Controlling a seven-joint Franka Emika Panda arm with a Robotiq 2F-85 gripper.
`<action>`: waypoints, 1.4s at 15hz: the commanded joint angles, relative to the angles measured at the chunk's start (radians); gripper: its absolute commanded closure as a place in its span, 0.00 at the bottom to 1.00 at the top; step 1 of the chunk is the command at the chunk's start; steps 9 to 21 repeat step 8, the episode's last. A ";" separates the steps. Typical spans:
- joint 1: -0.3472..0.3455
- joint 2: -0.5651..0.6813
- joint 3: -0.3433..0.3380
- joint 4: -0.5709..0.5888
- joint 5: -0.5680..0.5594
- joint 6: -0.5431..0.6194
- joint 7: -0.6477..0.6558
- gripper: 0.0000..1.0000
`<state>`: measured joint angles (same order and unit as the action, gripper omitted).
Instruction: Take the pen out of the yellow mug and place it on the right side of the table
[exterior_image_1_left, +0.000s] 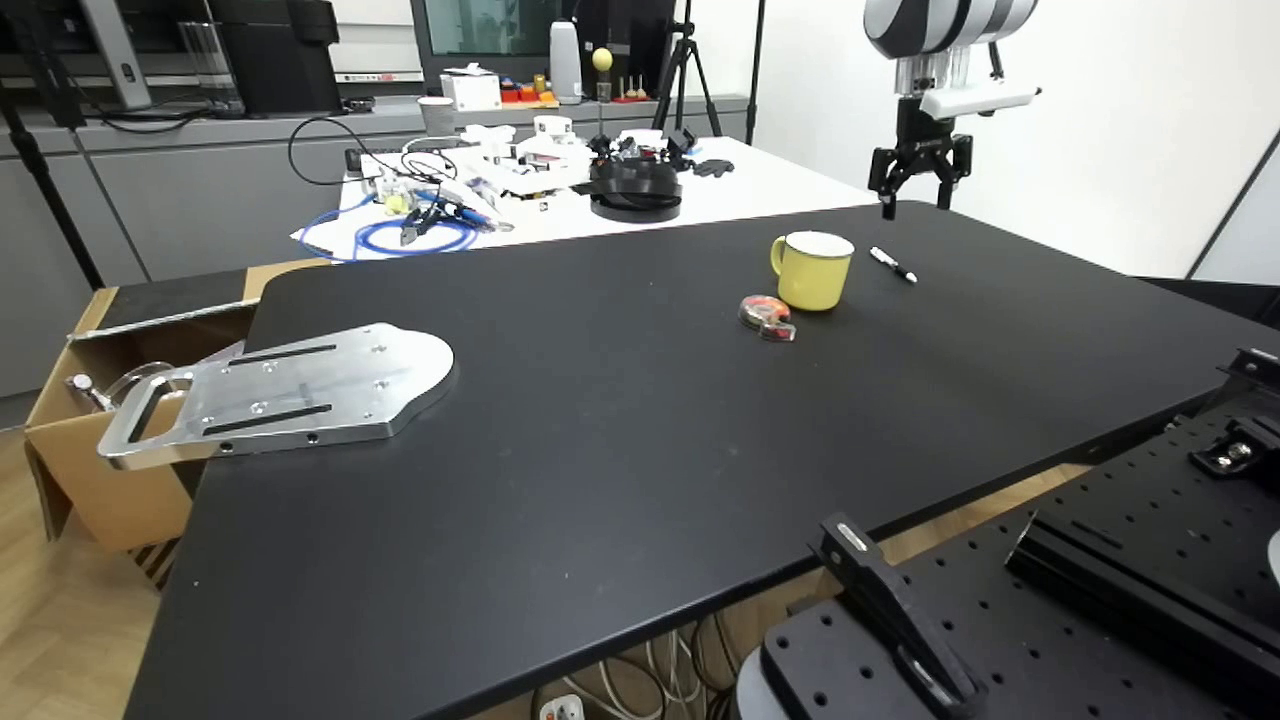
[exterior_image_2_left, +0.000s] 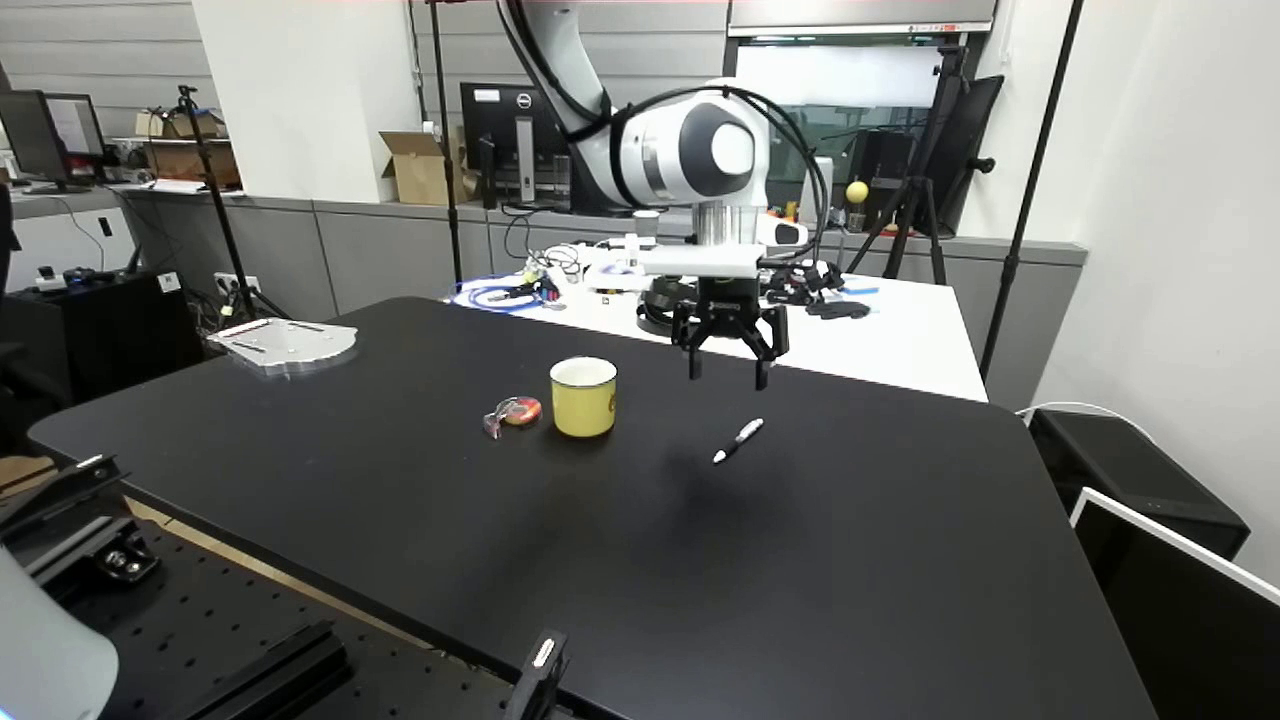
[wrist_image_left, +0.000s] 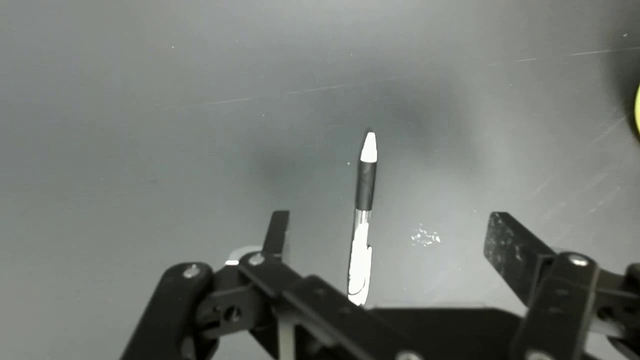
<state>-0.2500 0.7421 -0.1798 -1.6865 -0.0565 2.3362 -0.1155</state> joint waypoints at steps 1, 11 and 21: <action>-0.007 -0.009 0.006 0.005 -0.005 -0.019 0.002 0.00; -0.007 -0.017 0.006 0.003 -0.005 -0.031 0.002 0.00; -0.007 -0.017 0.006 0.003 -0.005 -0.031 0.002 0.00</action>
